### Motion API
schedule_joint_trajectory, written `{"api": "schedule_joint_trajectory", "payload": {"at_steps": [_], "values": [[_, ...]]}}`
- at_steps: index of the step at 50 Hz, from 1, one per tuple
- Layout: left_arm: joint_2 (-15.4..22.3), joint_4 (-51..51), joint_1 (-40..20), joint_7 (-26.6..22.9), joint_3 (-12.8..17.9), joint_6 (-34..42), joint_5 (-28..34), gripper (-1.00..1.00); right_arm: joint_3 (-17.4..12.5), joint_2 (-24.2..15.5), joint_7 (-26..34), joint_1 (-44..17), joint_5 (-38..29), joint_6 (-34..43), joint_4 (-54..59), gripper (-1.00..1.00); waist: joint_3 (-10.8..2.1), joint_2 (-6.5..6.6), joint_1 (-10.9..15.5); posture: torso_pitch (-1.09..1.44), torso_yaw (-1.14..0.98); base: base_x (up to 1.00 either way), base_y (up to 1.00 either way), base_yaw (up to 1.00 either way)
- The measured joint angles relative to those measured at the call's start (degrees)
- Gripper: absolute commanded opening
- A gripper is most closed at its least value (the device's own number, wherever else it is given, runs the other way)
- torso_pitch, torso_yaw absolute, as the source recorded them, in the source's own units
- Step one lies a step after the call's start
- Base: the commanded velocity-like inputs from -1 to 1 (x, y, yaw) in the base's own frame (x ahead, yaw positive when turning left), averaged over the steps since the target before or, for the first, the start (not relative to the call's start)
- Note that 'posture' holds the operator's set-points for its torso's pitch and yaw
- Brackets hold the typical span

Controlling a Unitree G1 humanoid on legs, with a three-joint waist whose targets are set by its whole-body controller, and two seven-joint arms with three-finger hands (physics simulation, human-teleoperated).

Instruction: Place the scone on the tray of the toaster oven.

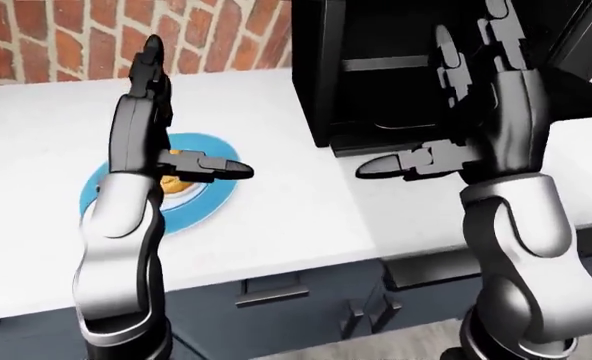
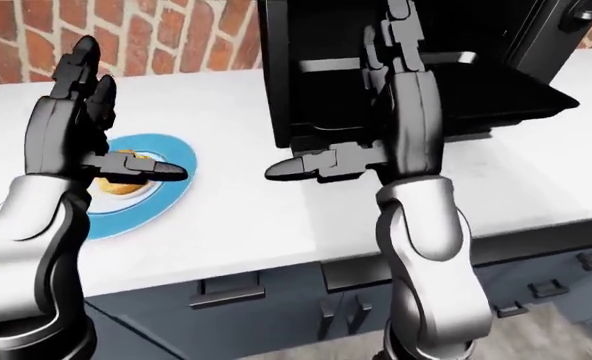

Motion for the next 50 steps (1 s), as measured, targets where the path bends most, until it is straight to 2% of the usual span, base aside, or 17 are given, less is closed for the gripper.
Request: {"api": "schedule_joint_trajectory", "payload": {"at_steps": [3, 7, 9, 13, 15, 17, 25, 33, 42, 46, 50], "values": [[-0.19, 0.13, 0.17, -0.16, -0.28, 0.79, 0.19, 1.00, -0.72, 0.05, 0.10, 0.02, 0.03, 0.38, -0.17, 1.00, -0.21, -0.30, 0.18, 0.00, 0.00, 0.00, 0.10, 0.00], [-0.61, -0.31, 0.14, -0.56, -1.08, 0.65, 0.01, 1.00, -1.71, -0.46, -0.34, 0.17, -0.29, -0.01, -0.56, 1.00, -1.35, 1.99, -0.57, 0.00, 0.00, 0.00, 0.21, 0.00], [-0.55, -0.75, -0.28, -0.71, -1.31, -0.15, -0.13, 1.00, -2.02, -0.27, -0.65, 0.22, -0.57, -0.51, -0.55, 1.00, -1.38, 3.20, -0.60, 0.00, 0.00, 0.00, 0.11, 0.00], [0.00, -0.02, -1.11, -0.57, -0.46, -1.03, 0.18, 1.00, -1.43, 0.16, -1.10, -0.18, 0.37, -1.08, -0.40, 1.00, -1.14, 1.66, 0.00, 0.00, 0.00, 0.00, 0.00, 0.00], [-0.69, 0.68, -2.00, -0.24, 0.55, 0.11, -0.57, 1.00, -1.28, 0.11, -1.15, 0.16, 0.97, -1.19, -0.84, 1.00, -0.89, 0.32, 0.04, 0.00, 0.00, 0.00, 0.00, 0.00], [-0.09, 0.93, -2.60, 0.04, 0.50, 1.51, -1.43, 1.00, -1.58, 0.00, -1.25, 0.97, 1.59, -1.21, -1.55, 1.00, -0.55, -0.19, 0.06, 0.00, 0.00, 0.00, 0.00, 0.00], [2.59, 1.87, -4.16, -2.99, -1.74, 4.15, 1.31, 1.00, -3.92, -1.46, -2.49, 1.98, 3.21, -0.12, -3.85, 1.00, -0.62, 0.31, 0.24, 0.00, 0.00, 0.00, 0.00, 0.00], [3.32, 3.06, -3.89, -6.91, -1.34, 5.02, 5.87, 1.00, -6.06, -3.14, -3.94, 2.43, 5.28, 1.05, -6.96, 1.00, -0.87, 0.68, 0.21, 0.00, 0.00, 0.00, 0.00, 0.00], [5.02, 6.05, -2.86, -11.38, -2.44, 8.96, 14.60, 1.00, -8.58, -4.81, -5.39, 5.02, 7.68, 0.45, -7.89, 1.00, -0.67, 0.48, 0.02, 0.00, 0.00, 0.00, 0.00, 0.00], [6.15, 3.59, -2.91, -14.89, -1.70, 12.32, 18.94, 1.00, -8.54, -5.07, -5.76, 5.53, 8.14, -0.35, -7.24, 1.00, -0.59, 0.32, -0.10, 0.00, 0.00, 0.00, 0.00, 0.00], [7.98, 1.40, -3.63, -18.24, 0.49, 14.80, 21.80, 1.00, -8.18, -4.94, -5.81, 6.16, 8.18, -1.34, -6.68, 1.00, -0.69, 0.31, -0.08, 0.00, 0.00, 0.00, 0.00, 0.00]]}}
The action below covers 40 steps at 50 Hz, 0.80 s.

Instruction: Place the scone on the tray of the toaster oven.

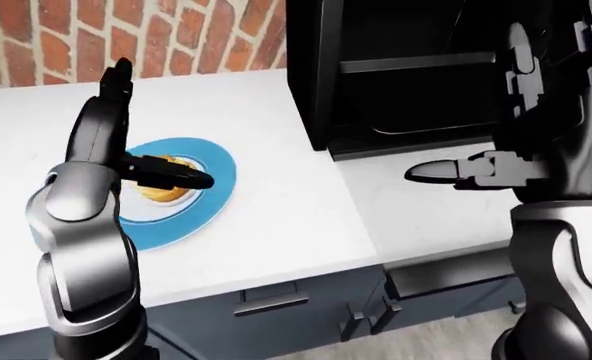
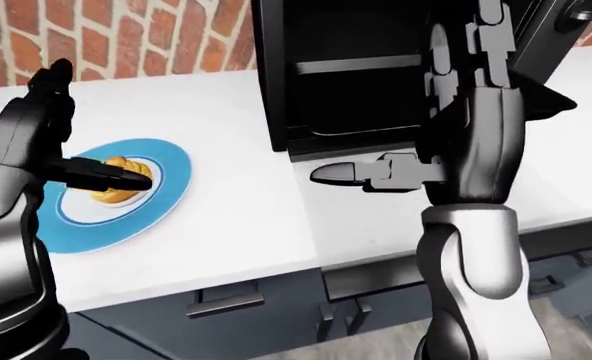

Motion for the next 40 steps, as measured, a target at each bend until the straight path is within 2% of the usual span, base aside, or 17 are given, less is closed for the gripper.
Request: {"api": "schedule_joint_trajectory", "payload": {"at_steps": [7, 12, 19, 30, 40], "values": [[1.99, 1.85, 1.79, -1.88, 4.13, 0.10, -0.17, 1.00, -0.49, -0.03, 0.01, 0.75, 0.20, -0.56, -0.49, 1.00, -0.13, 0.12, 0.18, 0.00, 0.00, 0.00, 0.00, 0.00], [3.14, 4.81, 2.84, -1.77, 5.25, 0.08, -1.82, 1.00, -0.55, 0.04, -0.02, 1.33, 0.33, -0.72, -0.74, 1.00, -0.07, -0.06, 0.24, 0.00, 0.00, 0.00, 0.00, 0.00], [4.15, 10.49, 2.87, -0.41, 5.81, -3.06, -4.32, 1.00, -0.76, -0.06, 0.07, 1.66, 0.55, -0.59, -1.22, 1.00, -0.14, -0.15, 0.29, 0.00, 0.00, 0.00, 0.00, 0.00], [4.03, 20.80, 0.02, 3.40, 4.61, -9.45, -6.63, 1.00, -0.04, 0.59, 0.36, 2.16, -0.58, -1.17, -0.93, 1.00, -0.35, -0.03, 0.31, 0.00, 0.00, 0.00, 0.00, 0.00], [4.92, 21.68, 2.28, 3.83, 5.24, -11.63, -7.96, 1.00, -0.11, 0.40, 0.30, 1.41, -0.82, -1.00, -0.47, 1.00, -0.52, 0.20, 0.11, 0.00, 0.00, 0.00, 0.00, 0.00]]}}
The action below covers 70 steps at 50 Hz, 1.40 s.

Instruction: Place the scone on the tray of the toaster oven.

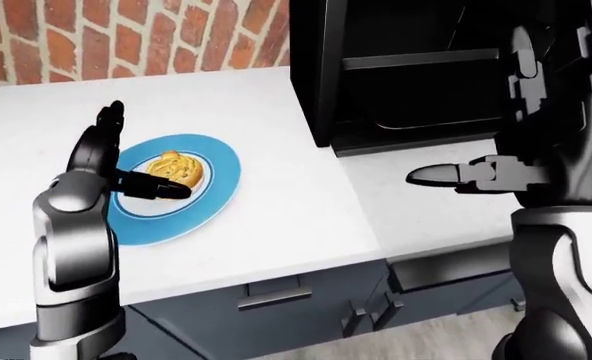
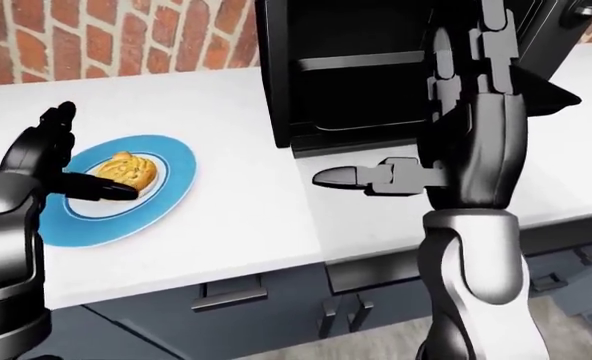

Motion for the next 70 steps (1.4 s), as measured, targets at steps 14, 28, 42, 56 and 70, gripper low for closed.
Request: {"api": "schedule_joint_trajectory", "payload": {"at_steps": [14, 28, 42, 56, 70], "values": [[-0.40, 4.33, -1.12, -0.38, -1.15, -1.54, 2.13, 0.80, -1.01, 0.04, 0.59, 1.69, 0.16, -0.56, -0.75, 1.00, -0.28, 0.09, 0.31, 0.00, 0.00, 0.00, 0.00, 0.00], [-0.73, 7.40, -2.45, 1.04, -1.59, -4.17, 4.06, 0.27, -1.04, 0.23, 0.92, 2.66, -0.25, -1.75, 0.01, 1.00, -0.39, 0.20, 0.12, 0.00, 0.00, 0.00, 0.00, 0.00], [-0.52, 6.46, -2.72, 0.33, -1.37, -3.88, 4.92, -0.25, -0.48, 0.51, 1.10, 2.75, -0.75, -2.65, 0.70, 1.00, -0.72, 0.24, 0.19, 0.00, 0.00, 0.00, 0.00, 0.00], [-0.37, -0.01, -2.39, -4.55, -2.72, 2.09, 7.37, -0.69, -0.58, 0.92, 1.63, 3.73, -1.44, -3.78, 1.06, 1.00, -0.30, 0.00, 0.05, 0.00, 0.00, 0.00, 0.00, 0.00], [-0.53, -6.04, -4.70, -8.26, -3.13, 5.68, 10.83, -1.00, -0.61, 0.43, 1.47, 2.23, -1.41, -2.84, 1.11, 1.00, 0.00, -0.13, -0.10, 0.00, 0.00, 0.00, 0.00, 0.00]]}}
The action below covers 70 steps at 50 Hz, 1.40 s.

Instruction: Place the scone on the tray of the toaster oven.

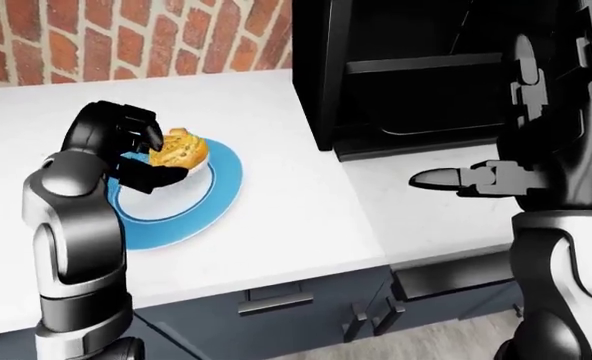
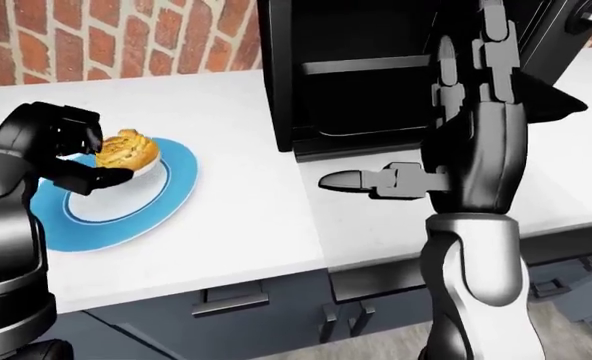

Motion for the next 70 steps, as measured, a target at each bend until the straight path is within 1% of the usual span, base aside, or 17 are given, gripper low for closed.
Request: {"api": "schedule_joint_trajectory", "payload": {"at_steps": [4, 7, 10, 15, 20, 24, 28, 31, 34, 37, 45, 53, 59, 64, 70], "values": [[-0.71, -1.07, -0.57, -0.06, -0.08, 0.30, 0.13, -1.00, 0.03, -0.01, -0.04, 0.01, 0.10, 0.16, -0.07, 1.00, 0.08, -0.07, 0.13, 0.00, 0.00, 0.00, 0.00, 0.00], [-1.11, -1.85, -2.57, -0.53, -1.81, 1.73, 0.78, -1.00, -0.25, -0.16, -0.08, 0.02, 0.18, 0.40, -0.30, 1.00, 0.27, -0.32, 0.25, 0.00, 0.00, 0.00, 0.00, 0.00], [-1.20, -3.29, -5.06, -2.14, -3.56, 2.83, 2.01, -1.00, -0.17, -0.11, -0.02, 0.28, 0.21, 0.29, -0.51, 1.00, 0.42, -0.51, 0.18, 0.00, 0.00, 0.00, 0.00, 0.00], [-1.38, -4.67, -9.92, -5.58, -5.18, 4.24, 5.26, -1.00, -1.03, -0.26, 0.00, 0.91, 0.65, 0.35, -1.16, 1.00, 0.52, -0.54, 0.22, 0.00, 0.00, 0.00, 0.00, 0.00], [-1.72, -3.40, -16.76, -9.93, -7.24, 5.14, 9.15, -1.00, -1.14, -0.34, -0.34, 1.13, 0.63, 0.09, -1.29, 1.00, 0.75, -0.78, 0.32, 0.00, 0.00, 0.00, 0.00, 0.00], [-2.78, -1.46, -22.22, -13.43, -8.15, 4.34, 11.77, -1.00, -1.23, -0.34, -0.34, 1.27, 0.75, 0.12, -1.29, 1.00, 0.95, -0.98, 0.43, 0.00, 0.00, 0.00, 0.00, 0.00], [-4.45, 2.68, -26.58, -14.81, -8.58, 2.09, 13.35, -1.00, -1.80, -0.61, -0.53, 1.34, 1.09, 0.46, -1.80, 1.00, 1.02, -1.15, 0.55, 0.00, 0.00, 0.00, 0.00, 0.00], [-5.53, 4.54, -28.30, -15.46, -8.80, 0.98, 14.07, -1.00, -2.28, -0.82, -0.64, 1.35, 1.58, 0.77, -2.20, 1.00, 0.92, -1.28, 0.48, -0.03, 0.00, 0.00, 0.00, 0.00], [-6.60, 5.23, -28.85, -16.28, -9.01, 0.57, 14.45, -1.00, -2.78, -0.91, -0.92, 1.69, 1.93, 0.70, -2.14, 1.00, 0.32, -1.43, 0.45, -0.06, 0.00, 0.00, 0.00, 0.00], [-6.94, 6.33, -29.87, -16.92, -9.15, 0.19, 14.60, -1.00, -2.51, -1.04, -1.33, 1.48, 2.02, 0.79, -1.89, 1.00, -0.50, -1.53, 0.37, -0.09, 0.00, 0.00, 0.00, 0.00], [-7.40, 8.89, -32.40, -16.22, -8.75, -1.65, 13.74, -1.00, -3.56, -1.56, -1.96, 1.64, 2.62, 1.15, -2.85, 1.00, -3.42, -1.75, 0.50, -0.17, 0.00, 0.00, 0.00, 0.00], [-7.32, 10.69, -35.94, -16.47, -9.00, -2.92, 13.23, -1.00, -5.82, -2.60, -2.69, 2.18, 4.28, 1.95, -4.25, 1.00, -6.24, -1.90, 0.60, -0.21, 0.00, 0.00, 0.00, 0.00], [-8.41, 15.64, -39.90, -14.58, -8.96, -4.90, 11.34, -1.00, -7.89, -3.77, -3.52, 2.46, 6.40, 3.13, -5.82, 1.00, -7.00, -2.18, 0.74, -0.21, 0.00, 0.00, 0.00, 0.00], [-8.55, 18.29, -41.29, -14.96, -10.68, -6.40, 10.97, -1.00, -10.00, -4.92, -4.55, 2.87, 8.28, 4.39, -7.13, 1.00, -7.03, -2.33, 0.81, -0.21, -0.01, 0.00, 0.00, 0.00], [-9.59, 19.88, -41.99, -15.07, -10.30, -8.30, 11.71, -1.00, -12.25, -6.07, -5.16, 4.15, 10.26, 4.77, -7.46, 1.00, -6.85, -2.51, 0.33, -0.21, -0.04, 0.00, 0.00, 0.00]]}}
